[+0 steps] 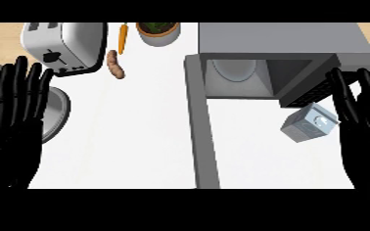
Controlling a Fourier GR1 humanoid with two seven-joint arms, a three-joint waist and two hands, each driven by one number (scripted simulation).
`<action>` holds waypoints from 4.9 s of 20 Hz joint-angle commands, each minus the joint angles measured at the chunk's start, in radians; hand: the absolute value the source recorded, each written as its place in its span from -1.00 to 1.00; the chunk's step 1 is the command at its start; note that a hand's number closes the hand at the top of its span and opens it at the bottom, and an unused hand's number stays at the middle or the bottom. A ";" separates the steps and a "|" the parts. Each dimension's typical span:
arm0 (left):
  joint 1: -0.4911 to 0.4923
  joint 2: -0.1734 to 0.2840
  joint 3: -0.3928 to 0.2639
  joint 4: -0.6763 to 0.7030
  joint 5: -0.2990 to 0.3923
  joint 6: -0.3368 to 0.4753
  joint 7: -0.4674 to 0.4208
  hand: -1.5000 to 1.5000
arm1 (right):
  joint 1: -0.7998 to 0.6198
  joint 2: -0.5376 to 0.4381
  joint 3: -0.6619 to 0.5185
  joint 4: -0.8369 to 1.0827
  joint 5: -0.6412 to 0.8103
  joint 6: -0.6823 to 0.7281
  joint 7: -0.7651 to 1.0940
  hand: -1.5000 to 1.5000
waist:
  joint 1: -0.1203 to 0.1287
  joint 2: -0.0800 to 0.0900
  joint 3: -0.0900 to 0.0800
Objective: Pick up the milk, place it into the microwave and close the microwave
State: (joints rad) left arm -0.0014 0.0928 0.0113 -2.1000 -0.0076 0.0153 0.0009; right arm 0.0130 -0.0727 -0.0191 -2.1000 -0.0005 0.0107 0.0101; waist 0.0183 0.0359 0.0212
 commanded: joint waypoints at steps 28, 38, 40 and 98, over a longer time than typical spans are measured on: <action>0.516 -0.008 0.243 -0.402 0.531 -0.281 0.133 -1.00 | -0.074 -0.388 -0.338 0.500 -0.467 0.785 -0.143 -1.00 | 0.004 -0.038 -0.021; 0.548 -0.003 0.301 -0.399 0.586 -0.344 0.119 -1.00 | -0.137 -0.340 -0.313 0.797 -0.072 0.725 -0.417 -1.00 | 0.019 -0.034 -0.019; 0.634 -0.051 0.287 -0.393 0.566 -0.408 0.042 -1.00 | -0.151 -0.351 -0.325 0.887 -0.041 0.706 -0.481 -1.00 | 0.040 -0.036 -0.018; 0.817 -0.004 0.429 -0.322 0.780 -0.561 -0.055 -1.00 | -0.484 -0.030 -0.112 1.698 0.085 0.016 -1.039 1.00 | 0.008 -0.034 -0.019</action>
State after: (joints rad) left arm 0.8029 0.0910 0.4193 -2.3242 0.6392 -0.5632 -0.0787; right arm -0.4348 -0.1646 -0.1325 -0.4199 0.0787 0.0909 -1.0045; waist 0.0333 -0.0022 -0.0097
